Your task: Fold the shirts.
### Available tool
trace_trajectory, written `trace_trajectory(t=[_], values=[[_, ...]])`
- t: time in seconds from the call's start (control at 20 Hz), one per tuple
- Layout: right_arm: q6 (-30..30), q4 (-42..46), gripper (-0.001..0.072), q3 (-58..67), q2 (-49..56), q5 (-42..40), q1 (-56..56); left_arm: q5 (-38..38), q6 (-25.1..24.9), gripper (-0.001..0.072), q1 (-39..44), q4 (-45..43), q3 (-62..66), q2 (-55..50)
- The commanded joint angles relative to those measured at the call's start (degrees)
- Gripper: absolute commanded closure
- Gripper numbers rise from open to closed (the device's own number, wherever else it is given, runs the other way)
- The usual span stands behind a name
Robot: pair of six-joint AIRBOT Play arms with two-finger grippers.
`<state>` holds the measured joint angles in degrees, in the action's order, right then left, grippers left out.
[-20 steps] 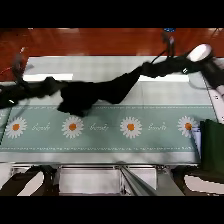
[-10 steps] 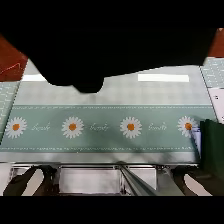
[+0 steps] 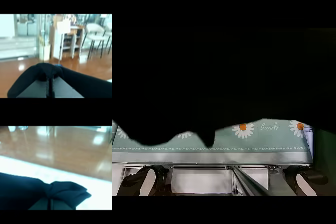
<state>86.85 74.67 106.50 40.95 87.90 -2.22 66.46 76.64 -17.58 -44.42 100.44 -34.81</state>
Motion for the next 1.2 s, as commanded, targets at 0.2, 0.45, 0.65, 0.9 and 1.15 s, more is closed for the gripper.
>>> trace_trajectory(t=[0.2,0.45,0.65,0.9,1.15], values=[[2.0,-4.2,0.0688,-28.1,-1.7,-4.3,0.0,7.0,2.3,0.0688,5.6,-5.4,-15.6,-8.7],[1.5,-3.8,0.0688,-46.7,9.6,-20.2,0.0,-3.3,-4.8,0.0688,10.9,-4.6,-27.9,-30.2],[-0.8,-6.3,0.0688,-44.3,27.8,-33.2,0.0,-6.9,-5.4,0.0688,12.1,-4.1,-17.5,-51.6],[-1.2,-11.9,0.0671,-29.0,49.6,-39.2,0.0,-7.0,-2.1,0.0656,12.3,-2.9,-7.6,-62.3],[0.0,-15.0,0.0303,-14.7,57.2,-30.6,3.5,7.8,3.7,0.0197,8.6,-11.1,-6.5,-62.5]])
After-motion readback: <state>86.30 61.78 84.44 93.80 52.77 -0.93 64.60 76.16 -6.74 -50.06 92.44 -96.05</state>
